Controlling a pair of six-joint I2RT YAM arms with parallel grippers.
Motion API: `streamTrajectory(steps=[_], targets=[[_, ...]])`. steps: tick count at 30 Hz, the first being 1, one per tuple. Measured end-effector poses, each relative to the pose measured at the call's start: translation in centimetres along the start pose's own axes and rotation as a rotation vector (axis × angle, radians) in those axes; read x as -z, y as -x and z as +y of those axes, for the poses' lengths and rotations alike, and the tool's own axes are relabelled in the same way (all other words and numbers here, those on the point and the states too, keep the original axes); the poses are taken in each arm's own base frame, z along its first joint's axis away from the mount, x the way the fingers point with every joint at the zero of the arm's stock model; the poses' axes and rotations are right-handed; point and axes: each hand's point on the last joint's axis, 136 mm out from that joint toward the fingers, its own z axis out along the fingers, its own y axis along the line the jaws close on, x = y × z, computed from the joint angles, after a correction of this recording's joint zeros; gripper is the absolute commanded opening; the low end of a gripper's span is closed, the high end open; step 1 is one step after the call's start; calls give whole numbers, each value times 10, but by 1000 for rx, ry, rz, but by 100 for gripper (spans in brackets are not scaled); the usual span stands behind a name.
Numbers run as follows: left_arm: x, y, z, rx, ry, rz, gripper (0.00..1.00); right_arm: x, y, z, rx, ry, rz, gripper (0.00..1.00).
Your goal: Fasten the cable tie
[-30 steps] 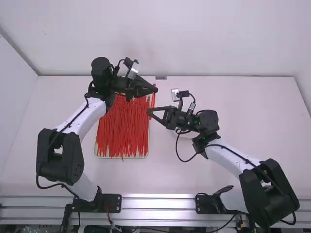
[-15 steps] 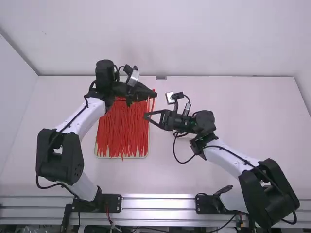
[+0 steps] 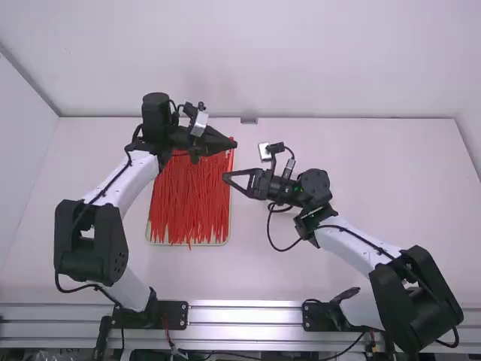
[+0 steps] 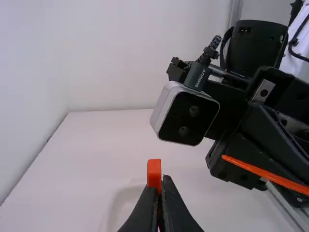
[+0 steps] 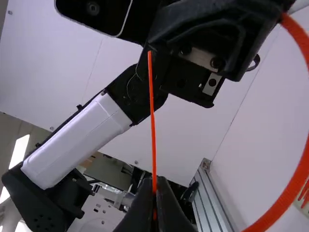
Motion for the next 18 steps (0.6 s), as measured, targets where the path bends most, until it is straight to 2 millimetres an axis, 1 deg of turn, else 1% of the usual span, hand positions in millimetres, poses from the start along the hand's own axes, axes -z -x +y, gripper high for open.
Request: streamTrajectory(steps=[9,18], targets=[[-5,2,-2,-63,-13,-2,1,1,3,-1,2,-3,-11,0],[-5,-9,-5,-73,-14,-3,1,4,8,-3,2,-12,-27,0]])
